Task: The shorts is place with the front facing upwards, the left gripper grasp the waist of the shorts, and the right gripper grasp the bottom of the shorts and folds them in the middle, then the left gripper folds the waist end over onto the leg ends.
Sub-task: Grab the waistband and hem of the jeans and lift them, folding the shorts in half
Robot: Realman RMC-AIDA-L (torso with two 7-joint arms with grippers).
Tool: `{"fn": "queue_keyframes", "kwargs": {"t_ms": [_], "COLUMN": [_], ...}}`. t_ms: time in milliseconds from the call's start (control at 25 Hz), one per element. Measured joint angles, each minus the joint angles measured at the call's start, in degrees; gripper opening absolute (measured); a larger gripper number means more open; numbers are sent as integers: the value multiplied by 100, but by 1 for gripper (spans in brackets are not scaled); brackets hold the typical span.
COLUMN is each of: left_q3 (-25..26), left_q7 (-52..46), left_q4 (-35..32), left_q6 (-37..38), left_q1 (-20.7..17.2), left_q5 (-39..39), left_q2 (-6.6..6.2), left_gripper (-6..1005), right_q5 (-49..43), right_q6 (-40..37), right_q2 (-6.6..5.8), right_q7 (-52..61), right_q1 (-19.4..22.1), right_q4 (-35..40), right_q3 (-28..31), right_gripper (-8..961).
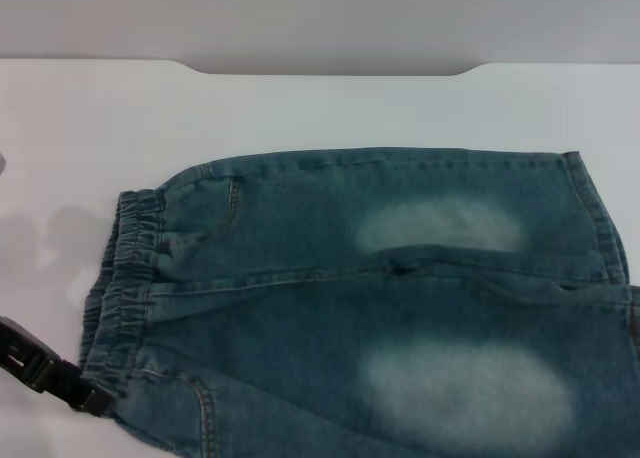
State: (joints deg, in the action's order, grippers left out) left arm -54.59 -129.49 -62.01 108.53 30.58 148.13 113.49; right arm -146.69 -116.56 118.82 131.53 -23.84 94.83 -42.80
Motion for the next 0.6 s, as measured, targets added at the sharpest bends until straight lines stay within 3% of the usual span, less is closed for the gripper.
{"fn": "queue_keyframes", "kwargs": {"t_ms": [600], "left_q3": [-35], "left_q7": [7], "left_q4": [215], "left_q6": [-239], "left_q1": [28], "left_q5": [329], "left_q2": [55], "left_gripper": [677], "right_q5": [135], "right_q6": [-16], "right_q2": [0], "right_q7": [25], "right_q1": [10], "right_q4": [15], "right_q3": [0], "right_gripper": [475]}}
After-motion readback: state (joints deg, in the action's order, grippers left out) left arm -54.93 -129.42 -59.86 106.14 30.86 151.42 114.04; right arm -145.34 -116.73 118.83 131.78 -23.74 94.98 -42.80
